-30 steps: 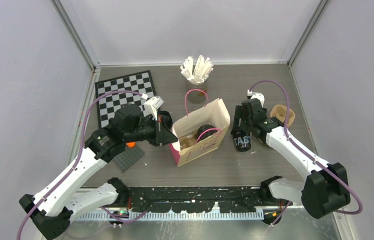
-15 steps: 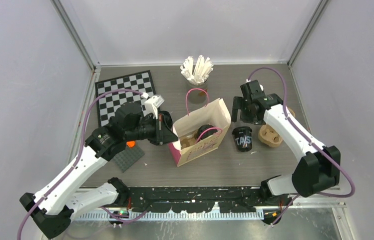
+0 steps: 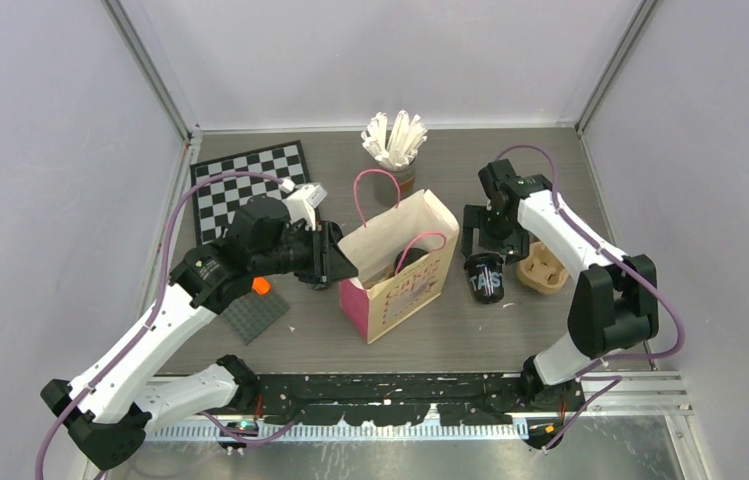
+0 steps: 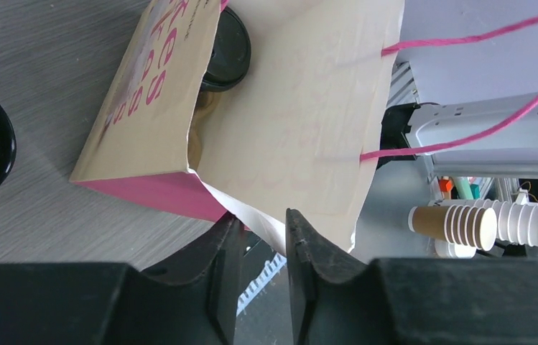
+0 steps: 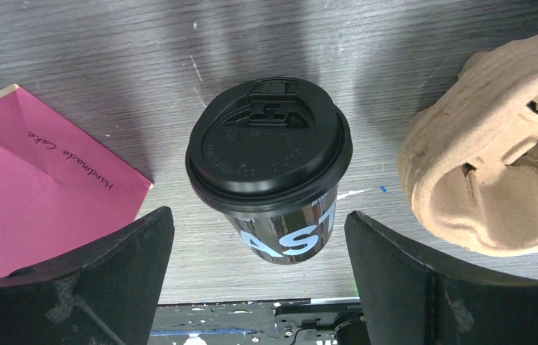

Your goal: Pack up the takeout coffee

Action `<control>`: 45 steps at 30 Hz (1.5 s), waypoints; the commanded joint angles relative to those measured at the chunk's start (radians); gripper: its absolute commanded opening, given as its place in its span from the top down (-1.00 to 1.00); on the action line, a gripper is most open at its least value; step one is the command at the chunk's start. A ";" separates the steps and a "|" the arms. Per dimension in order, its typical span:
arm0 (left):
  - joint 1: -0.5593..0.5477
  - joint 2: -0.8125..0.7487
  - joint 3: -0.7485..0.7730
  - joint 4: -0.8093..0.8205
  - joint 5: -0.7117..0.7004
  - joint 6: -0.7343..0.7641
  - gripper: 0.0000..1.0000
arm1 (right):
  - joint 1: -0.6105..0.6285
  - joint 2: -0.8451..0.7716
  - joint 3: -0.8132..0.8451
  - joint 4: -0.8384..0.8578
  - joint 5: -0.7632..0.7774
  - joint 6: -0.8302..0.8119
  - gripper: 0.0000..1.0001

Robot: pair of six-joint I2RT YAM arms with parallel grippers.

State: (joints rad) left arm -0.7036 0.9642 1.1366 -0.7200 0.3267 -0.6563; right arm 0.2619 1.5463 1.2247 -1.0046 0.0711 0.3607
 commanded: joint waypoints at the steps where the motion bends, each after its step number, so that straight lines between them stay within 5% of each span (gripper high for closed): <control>1: 0.003 -0.015 0.017 -0.003 -0.018 -0.008 0.36 | -0.013 0.033 0.036 0.006 -0.036 -0.028 -0.86; 18: 0.003 -0.044 0.118 -0.117 -0.087 0.074 -0.18 | -0.041 0.147 0.031 0.083 -0.016 -0.061 -0.56; 25: 0.002 -0.020 0.233 -0.200 -0.142 0.109 -0.29 | -0.041 0.047 -0.017 0.192 -0.017 -0.096 -0.43; 36: 0.003 -0.007 0.332 -0.206 -0.181 0.140 -0.31 | -0.042 -0.294 -0.281 0.679 0.024 -0.131 -0.38; 45: 0.003 0.022 0.322 -0.208 -0.156 0.154 -0.32 | -0.041 -0.427 -0.632 1.370 0.024 -0.190 -0.40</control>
State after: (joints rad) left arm -0.7036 0.9829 1.4403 -0.9371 0.1577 -0.5251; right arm 0.2249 1.1515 0.7010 -0.0673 0.0776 0.2207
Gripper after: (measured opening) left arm 0.657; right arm 0.766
